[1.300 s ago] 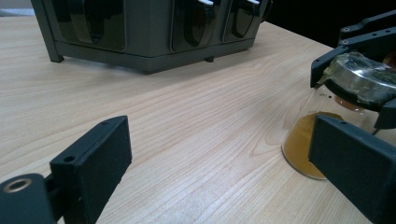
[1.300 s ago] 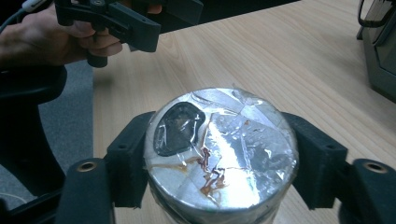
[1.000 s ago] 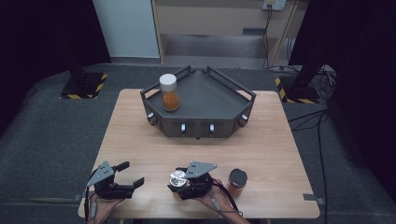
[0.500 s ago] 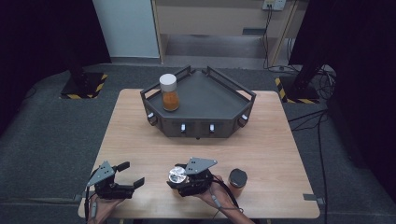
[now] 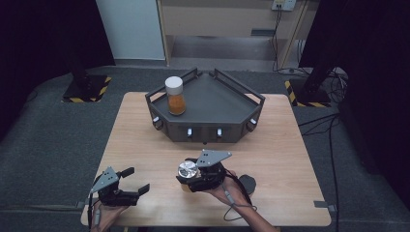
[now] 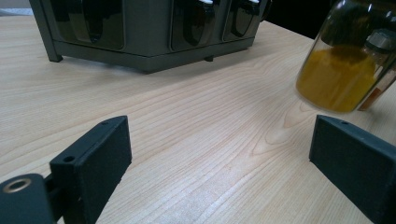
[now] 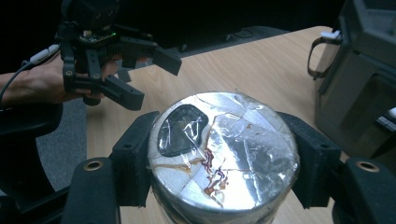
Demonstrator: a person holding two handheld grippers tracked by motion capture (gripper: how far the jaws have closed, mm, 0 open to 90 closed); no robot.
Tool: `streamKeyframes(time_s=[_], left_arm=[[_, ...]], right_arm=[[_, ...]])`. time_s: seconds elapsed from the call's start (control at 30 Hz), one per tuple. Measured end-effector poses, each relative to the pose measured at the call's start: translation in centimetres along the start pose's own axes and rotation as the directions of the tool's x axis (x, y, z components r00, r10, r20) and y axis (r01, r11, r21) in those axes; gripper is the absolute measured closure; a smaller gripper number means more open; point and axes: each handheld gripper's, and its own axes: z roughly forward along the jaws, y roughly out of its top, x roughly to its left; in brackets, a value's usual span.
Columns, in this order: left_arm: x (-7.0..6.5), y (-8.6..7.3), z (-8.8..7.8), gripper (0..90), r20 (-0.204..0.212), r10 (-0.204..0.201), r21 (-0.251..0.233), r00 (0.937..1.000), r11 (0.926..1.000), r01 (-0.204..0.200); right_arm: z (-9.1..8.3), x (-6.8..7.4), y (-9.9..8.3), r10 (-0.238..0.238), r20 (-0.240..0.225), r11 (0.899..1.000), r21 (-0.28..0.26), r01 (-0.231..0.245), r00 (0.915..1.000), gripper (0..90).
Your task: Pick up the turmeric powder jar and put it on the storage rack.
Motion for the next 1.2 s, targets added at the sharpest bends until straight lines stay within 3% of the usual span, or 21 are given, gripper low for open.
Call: streamKeyframes(time_s=[0.27, 0.7, 0.87, 1.2], left_arm=[[0.0, 0.0, 0.0, 4.7, 0.000, 0.000, 0.000, 1.0000, 1.0000, 0.000], [0.1, 0.0, 0.0, 4.8, 0.001, -0.001, 0.003, 1.0000, 1.0000, 0.001], [0.1, 0.0, 0.0, 4.8, 0.001, -0.004, 0.000, 1.0000, 1.0000, 0.004], [0.1, 0.0, 0.0, 4.8, 0.000, -0.006, 0.001, 1.0000, 1.0000, 0.006]], right_arm=[[-1.3, -0.9, 2.3, -0.001, 0.031, 1.000, -0.007, 0.002, 0.9995, 34.5], [-2.7, -2.5, 5.6, 0.043, 0.099, 0.999, -0.006, -0.043, 0.9941, 34.5], [-3.1, -3.7, 6.8, 0.075, 0.130, 0.997, -0.020, -0.073, 0.9886, 34.5], [-3.2, -5.1, 8.2, 0.084, 0.210, 0.996, -0.035, -0.079, 0.9741, 34.4]])
